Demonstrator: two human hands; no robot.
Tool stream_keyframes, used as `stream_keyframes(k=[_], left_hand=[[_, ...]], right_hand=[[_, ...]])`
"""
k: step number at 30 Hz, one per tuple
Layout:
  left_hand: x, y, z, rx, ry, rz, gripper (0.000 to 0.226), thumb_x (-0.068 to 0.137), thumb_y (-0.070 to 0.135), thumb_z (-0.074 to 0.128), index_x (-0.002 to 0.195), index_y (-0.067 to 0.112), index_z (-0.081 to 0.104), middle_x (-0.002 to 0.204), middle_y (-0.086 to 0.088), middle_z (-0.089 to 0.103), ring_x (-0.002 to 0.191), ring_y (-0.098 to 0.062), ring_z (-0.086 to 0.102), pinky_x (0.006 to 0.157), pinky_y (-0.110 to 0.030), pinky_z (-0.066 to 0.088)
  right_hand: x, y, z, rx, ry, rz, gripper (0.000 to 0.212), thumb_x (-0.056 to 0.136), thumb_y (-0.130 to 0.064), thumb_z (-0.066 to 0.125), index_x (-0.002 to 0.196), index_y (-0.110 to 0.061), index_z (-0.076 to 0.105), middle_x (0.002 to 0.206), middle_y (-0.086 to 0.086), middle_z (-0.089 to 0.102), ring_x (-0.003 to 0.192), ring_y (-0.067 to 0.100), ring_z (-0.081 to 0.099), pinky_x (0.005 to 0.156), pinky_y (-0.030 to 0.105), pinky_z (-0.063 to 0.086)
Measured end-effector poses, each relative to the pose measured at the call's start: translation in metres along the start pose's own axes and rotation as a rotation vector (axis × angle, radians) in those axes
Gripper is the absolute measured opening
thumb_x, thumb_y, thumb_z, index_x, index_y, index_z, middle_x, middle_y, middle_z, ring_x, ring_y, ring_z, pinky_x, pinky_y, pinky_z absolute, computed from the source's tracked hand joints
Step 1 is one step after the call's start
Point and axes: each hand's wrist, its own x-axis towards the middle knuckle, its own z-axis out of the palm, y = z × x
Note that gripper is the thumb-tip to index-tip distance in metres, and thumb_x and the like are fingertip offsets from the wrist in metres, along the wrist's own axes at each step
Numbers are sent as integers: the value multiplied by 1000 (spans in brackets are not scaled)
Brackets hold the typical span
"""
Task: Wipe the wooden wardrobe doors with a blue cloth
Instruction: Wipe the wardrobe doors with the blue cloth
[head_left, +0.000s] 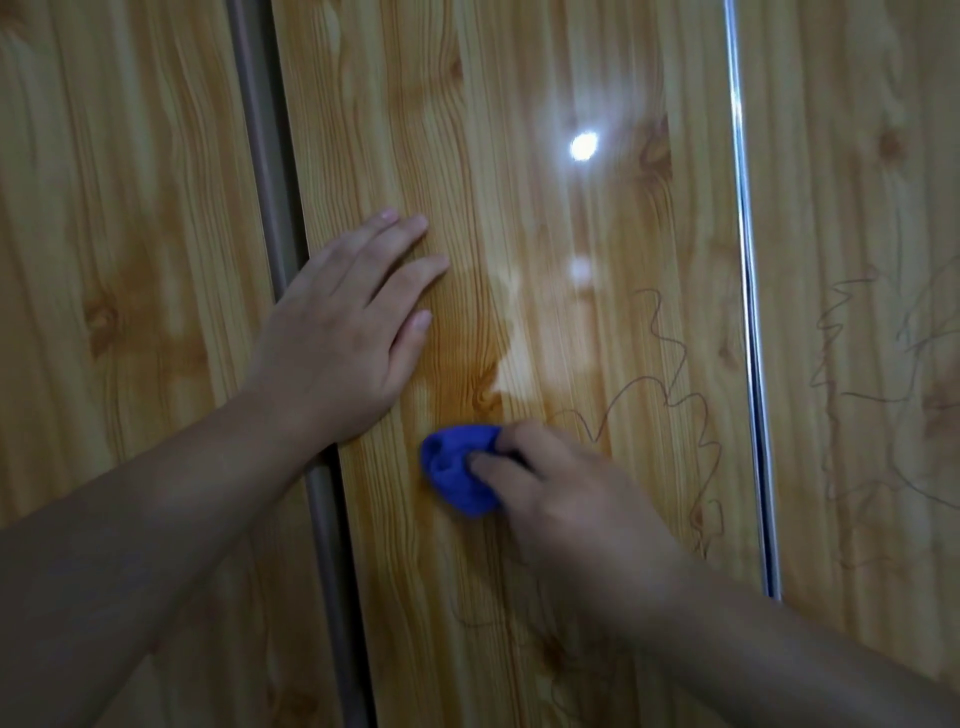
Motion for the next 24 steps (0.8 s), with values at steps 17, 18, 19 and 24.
stream_keyframes(k=[17,18,19,24], left_hand=[[0,-3,3,12,19,22,47,107,32,42,148,12,50,160,-14,42,153,-31,33,127,-47,26],[0,-2,3,12,23,22,47,107,32,42,148,12,51,160,-14,42,153,-31,33,127,-47,26],[0,-2,4,12,25,21,47,107,32,43,148,11,51,160,-14,43,153,-31,34,127,-48,26],[-1,-3,6,19,30,18,46,107,32,42,148,12,49,160,-14,42,153,-31,33,127,-49,27]], right_hand=[[18,140,-81,-148,397,453,36,86,4,61,120,-5,70,114,14,63,95,33,63,76,35,47],[18,136,-78,-143,407,473,36,86,3,61,120,-5,70,114,14,63,95,33,63,76,33,45],[18,130,-76,-137,411,485,36,86,2,62,120,-6,69,113,13,63,94,32,63,76,32,44],[7,77,-47,-80,315,394,37,83,1,68,120,-4,70,112,11,64,88,29,65,69,32,50]])
